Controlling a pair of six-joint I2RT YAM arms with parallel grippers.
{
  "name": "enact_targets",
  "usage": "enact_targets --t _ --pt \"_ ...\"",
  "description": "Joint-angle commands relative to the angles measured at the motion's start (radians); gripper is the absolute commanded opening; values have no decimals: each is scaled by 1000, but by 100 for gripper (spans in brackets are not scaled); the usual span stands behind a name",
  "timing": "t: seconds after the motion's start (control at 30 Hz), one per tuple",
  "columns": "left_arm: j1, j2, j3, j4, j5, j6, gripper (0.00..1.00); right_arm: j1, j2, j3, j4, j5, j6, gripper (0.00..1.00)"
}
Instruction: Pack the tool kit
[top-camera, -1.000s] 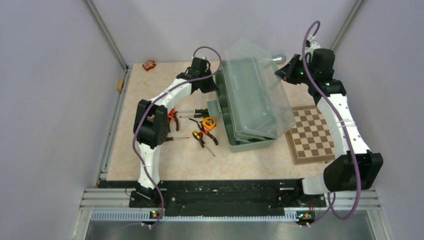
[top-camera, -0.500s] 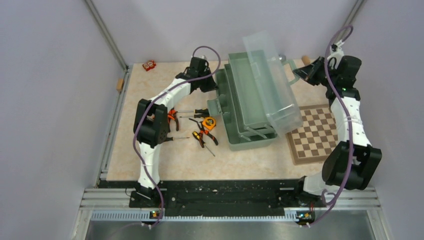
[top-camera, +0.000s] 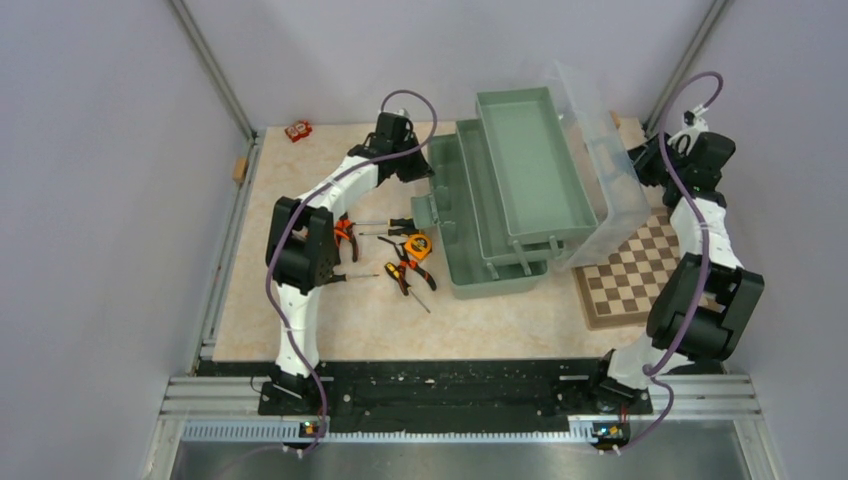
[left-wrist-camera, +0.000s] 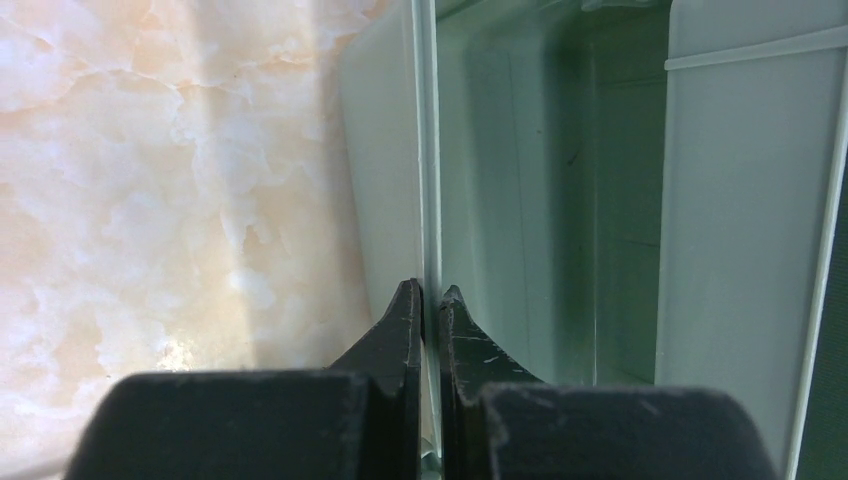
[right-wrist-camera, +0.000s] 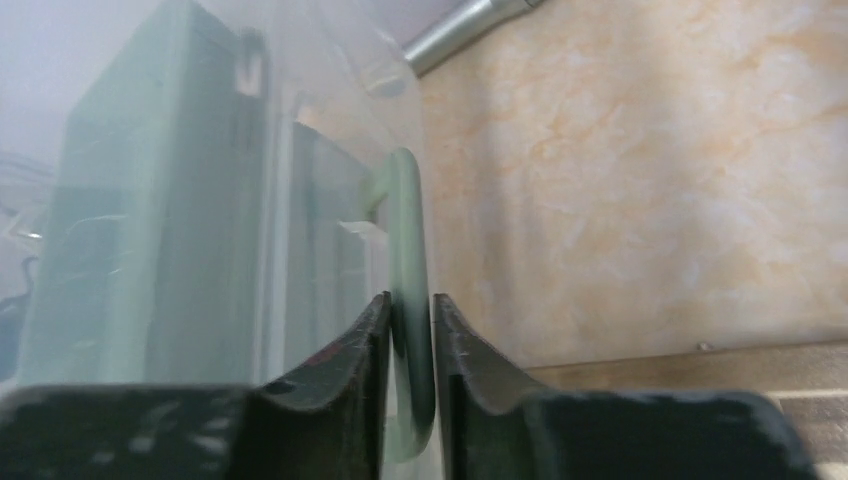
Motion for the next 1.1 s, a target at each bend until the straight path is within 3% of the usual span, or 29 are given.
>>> enact_targets --t 0.0,0.27,0.5,0.77,1.07 --pt "11 36 9 49 40 26 0 11 33 16 -83 72 -85 28" --pt "12 35 16 55 60 19 0 -58 -45 176 -335 458 -168 57" --pt "11 31 11 68 91 -11 0 -57 -200 186 -366 698 -167 75" --pt "-4 38 19 106 128 -72 2 -32 -402 158 -289 467 -103 75" --pt "-29 46 85 72 84 -54 16 287 -514 57 -266 440 -120 75"
